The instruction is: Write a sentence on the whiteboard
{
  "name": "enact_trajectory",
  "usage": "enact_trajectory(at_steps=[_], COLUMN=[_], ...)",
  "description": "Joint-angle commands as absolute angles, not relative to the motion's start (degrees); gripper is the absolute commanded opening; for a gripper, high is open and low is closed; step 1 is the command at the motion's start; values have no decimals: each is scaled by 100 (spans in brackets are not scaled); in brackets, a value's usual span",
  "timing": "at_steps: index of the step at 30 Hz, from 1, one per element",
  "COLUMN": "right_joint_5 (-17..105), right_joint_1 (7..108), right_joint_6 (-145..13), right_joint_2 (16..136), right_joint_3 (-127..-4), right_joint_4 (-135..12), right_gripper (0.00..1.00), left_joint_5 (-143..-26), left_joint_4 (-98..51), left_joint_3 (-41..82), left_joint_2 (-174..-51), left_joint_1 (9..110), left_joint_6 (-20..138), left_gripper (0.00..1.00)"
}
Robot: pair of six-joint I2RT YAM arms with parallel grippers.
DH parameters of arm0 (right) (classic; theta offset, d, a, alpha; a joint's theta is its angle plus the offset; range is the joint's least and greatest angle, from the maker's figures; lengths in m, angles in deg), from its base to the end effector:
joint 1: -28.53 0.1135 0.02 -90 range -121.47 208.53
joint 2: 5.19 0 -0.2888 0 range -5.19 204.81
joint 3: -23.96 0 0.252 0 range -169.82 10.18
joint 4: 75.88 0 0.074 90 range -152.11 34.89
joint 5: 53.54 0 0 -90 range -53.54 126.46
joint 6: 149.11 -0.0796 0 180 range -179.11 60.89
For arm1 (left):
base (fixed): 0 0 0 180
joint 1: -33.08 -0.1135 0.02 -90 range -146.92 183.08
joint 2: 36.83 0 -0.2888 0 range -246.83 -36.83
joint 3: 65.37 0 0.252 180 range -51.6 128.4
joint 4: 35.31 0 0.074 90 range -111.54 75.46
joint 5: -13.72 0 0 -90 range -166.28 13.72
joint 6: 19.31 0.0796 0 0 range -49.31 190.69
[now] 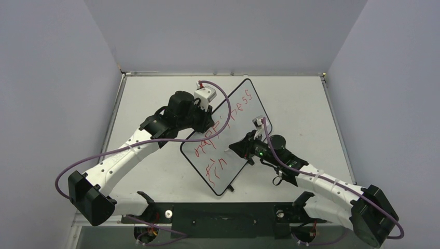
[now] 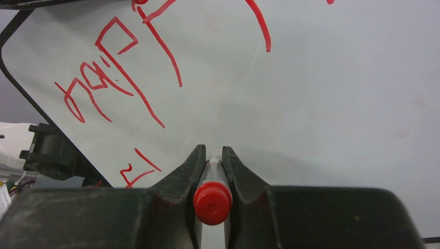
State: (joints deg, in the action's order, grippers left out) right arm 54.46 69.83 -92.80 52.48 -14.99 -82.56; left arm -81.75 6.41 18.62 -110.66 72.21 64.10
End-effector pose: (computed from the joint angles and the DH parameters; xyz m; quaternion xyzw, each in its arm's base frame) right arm 0.1721 0.1839 0.2454 -0.1491 0.7596 0.4747 0.4189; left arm 0.2420 -0.2067 0.3551 0.2666 0.8303 -0.2278 0.4331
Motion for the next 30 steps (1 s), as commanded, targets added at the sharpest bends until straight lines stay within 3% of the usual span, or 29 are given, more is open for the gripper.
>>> enact_trajectory(at_steps=[1, 30], right_joint_5=[5385, 5056], right_joint_1=[7006, 7177], right_joint_6=[-9244, -9230], right_joint_2=[5418, 5351], right_joint_3=[-1688, -793], right_joint_4=[-8708, -8747], right_gripper=[0, 0], left_joint_5=[-7921, -7911], left_joint_4=[557, 567], left_joint_3=[1884, 1907], left_joint_2=[-10881, -10915], left_joint_1=[7166, 7162], left_joint_6=[6920, 6919], left_gripper=[0, 0])
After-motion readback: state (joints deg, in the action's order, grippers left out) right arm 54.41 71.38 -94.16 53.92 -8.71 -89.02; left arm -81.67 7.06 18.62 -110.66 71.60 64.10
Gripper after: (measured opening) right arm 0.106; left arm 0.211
